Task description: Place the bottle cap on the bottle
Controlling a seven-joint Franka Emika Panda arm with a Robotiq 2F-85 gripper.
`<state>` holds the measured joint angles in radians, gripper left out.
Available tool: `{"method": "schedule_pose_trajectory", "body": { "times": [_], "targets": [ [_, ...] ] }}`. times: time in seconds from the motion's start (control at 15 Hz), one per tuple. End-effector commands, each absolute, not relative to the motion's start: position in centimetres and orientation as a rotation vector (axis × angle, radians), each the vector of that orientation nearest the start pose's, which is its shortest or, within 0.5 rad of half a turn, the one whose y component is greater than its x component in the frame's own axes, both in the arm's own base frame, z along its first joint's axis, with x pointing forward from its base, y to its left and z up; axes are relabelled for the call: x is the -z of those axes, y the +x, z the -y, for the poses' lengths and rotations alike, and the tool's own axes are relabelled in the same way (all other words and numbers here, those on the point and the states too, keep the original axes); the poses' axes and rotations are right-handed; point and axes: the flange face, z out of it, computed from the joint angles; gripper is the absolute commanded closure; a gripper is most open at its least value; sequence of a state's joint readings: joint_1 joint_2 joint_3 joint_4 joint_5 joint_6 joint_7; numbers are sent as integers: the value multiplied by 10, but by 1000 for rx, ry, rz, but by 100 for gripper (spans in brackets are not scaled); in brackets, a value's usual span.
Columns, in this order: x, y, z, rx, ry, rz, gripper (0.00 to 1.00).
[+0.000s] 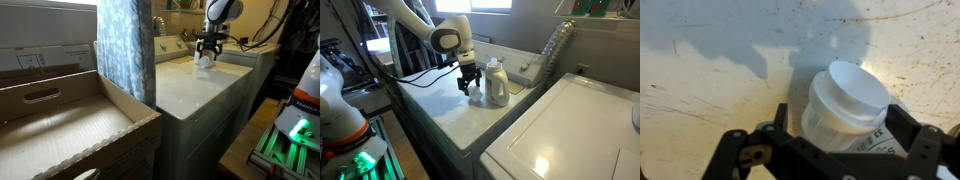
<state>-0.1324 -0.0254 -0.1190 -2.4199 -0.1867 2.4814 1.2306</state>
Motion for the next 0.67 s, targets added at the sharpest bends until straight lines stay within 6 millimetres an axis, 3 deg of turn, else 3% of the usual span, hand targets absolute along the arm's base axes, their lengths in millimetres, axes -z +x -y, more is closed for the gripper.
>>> {"method": "schedule_pose_trajectory", "body": {
  "times": [0.0,0.2,0.6],
  "targets": [
    [-316,468,128,166,-2460,-2016,26],
    [-320,468,130,173,-2478,-2016,49],
    [-359,460,123,169,-2709,-2041,52]
  ]
}}
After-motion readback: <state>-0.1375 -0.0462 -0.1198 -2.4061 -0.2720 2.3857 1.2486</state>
